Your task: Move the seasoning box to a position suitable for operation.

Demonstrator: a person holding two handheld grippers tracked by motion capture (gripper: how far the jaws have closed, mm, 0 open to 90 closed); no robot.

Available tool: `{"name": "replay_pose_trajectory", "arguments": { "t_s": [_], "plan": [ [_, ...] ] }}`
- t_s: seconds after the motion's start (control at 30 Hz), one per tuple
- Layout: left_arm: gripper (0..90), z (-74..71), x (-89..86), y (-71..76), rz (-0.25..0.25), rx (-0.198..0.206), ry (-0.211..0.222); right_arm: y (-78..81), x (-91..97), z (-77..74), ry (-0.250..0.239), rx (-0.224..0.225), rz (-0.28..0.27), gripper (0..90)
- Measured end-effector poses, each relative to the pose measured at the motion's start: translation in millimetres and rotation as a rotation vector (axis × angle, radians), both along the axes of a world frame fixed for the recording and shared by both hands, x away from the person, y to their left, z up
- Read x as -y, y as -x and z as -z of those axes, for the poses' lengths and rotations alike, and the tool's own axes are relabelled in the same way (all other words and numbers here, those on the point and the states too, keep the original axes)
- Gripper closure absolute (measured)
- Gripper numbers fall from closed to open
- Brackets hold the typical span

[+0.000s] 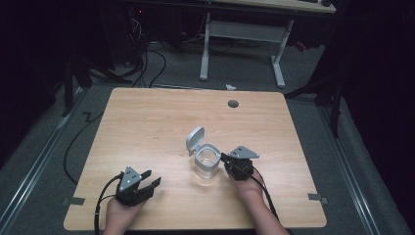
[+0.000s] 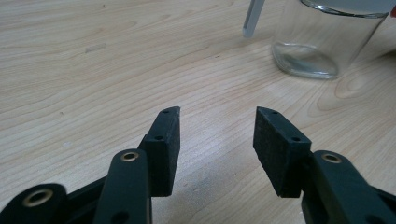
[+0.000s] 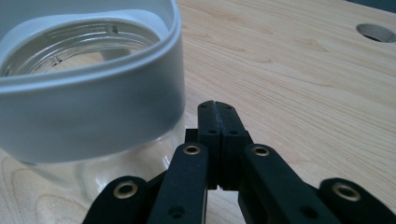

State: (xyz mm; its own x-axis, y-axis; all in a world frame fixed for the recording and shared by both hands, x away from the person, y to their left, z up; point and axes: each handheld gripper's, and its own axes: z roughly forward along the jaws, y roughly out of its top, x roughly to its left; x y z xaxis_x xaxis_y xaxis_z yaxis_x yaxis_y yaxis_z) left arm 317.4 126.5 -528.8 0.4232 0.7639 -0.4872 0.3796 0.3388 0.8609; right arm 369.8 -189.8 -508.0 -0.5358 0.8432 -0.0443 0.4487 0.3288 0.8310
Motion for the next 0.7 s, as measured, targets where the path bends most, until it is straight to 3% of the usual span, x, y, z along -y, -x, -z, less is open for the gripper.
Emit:
{"name": "replay_pose_trajectory", "arguments": {
  "t_s": [0.2,0.7],
  "plan": [
    [51.7,0.2,0.5,-0.4,-0.002,-0.003,0.004,4.0,-3.3,-1.9,-0.003,0.001,-0.015,90.0],
    [52.2,-0.4,8.5,3.3,0.019,-0.003,0.006,39.3,-20.4,4.8,-0.023,0.017,-0.079,90.0]
  ]
}}
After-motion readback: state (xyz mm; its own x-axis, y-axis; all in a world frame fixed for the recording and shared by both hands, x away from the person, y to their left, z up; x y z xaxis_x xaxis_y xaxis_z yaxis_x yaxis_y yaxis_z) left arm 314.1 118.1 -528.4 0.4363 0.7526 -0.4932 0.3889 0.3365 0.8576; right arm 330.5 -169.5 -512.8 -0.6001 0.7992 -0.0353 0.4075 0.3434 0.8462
